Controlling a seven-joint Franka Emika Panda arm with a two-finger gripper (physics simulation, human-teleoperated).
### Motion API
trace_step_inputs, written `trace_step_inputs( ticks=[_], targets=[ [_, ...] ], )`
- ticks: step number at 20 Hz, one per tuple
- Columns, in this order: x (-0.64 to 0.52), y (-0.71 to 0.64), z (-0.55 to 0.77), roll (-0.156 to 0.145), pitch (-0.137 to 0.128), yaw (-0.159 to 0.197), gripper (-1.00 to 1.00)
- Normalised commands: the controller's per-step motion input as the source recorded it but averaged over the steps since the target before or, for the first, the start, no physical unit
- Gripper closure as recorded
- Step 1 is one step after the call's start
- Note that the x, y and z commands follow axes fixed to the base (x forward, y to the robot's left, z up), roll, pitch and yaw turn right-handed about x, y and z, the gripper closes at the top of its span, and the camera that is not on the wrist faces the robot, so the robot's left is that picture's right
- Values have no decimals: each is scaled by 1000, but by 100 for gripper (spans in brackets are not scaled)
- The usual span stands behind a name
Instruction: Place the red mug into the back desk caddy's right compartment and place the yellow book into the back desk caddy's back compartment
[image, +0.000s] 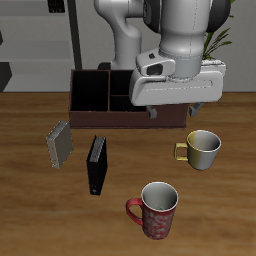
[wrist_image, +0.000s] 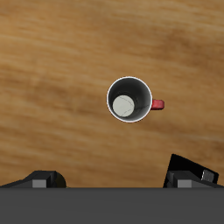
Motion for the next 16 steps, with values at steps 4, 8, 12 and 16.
trace_step_inputs(
  ticks=[4, 8, 12, 16],
  targets=[
    [311, 87, -15, -11, 23, -24, -100],
    [242, 49, 7, -6, 15, -16, -100],
    [185, 58, 25, 66, 3, 77, -100],
    [212, -41, 33, 41, -14, 39, -100]
  ],
)
